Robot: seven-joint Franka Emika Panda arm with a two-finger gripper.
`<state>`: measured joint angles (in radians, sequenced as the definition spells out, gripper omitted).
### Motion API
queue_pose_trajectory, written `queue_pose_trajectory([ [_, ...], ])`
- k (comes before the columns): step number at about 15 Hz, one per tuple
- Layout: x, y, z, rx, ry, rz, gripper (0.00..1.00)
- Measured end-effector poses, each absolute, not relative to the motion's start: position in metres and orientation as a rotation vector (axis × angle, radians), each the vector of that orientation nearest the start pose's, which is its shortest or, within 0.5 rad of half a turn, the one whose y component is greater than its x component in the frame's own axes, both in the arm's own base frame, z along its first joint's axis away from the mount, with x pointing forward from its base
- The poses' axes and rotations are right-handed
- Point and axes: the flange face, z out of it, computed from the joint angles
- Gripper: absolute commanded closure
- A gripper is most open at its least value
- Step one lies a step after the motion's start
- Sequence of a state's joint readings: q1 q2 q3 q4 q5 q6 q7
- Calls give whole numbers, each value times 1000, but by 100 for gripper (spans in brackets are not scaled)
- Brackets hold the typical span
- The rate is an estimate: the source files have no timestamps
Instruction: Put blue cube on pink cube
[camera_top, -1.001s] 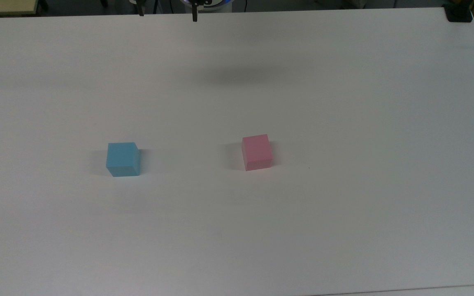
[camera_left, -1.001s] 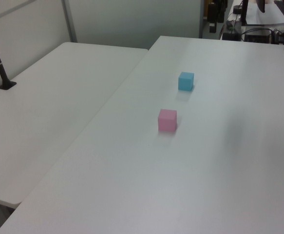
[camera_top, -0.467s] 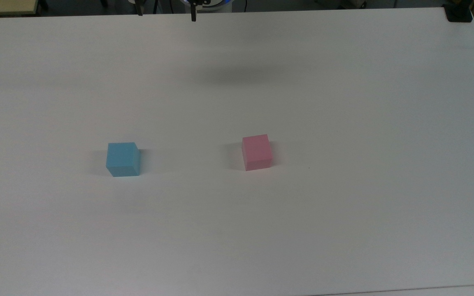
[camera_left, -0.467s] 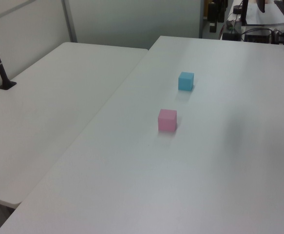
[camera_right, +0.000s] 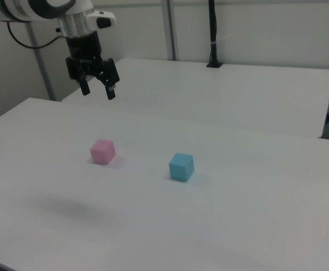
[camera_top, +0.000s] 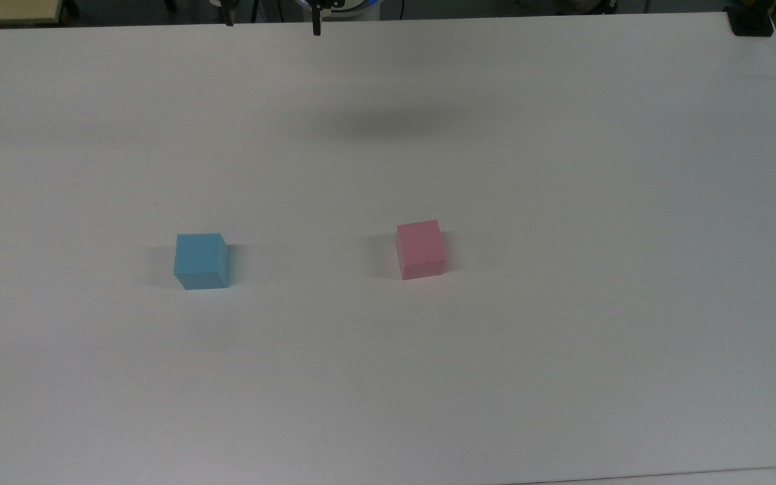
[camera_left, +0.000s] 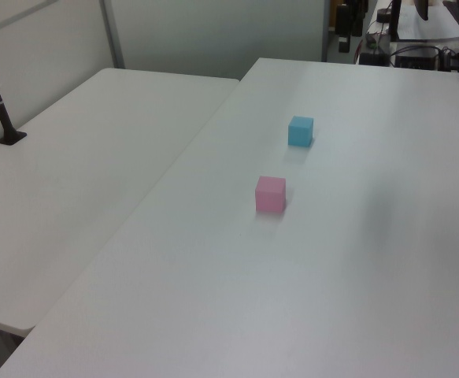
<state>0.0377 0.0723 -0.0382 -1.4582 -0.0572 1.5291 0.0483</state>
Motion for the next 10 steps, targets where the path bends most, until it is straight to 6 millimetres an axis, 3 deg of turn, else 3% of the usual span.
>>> queue_pose_trajectory([
  [4, 576, -26, 626, -3201, 81, 23, 0],
  [10, 587, -96, 610, -3203, 84, 23, 0],
])
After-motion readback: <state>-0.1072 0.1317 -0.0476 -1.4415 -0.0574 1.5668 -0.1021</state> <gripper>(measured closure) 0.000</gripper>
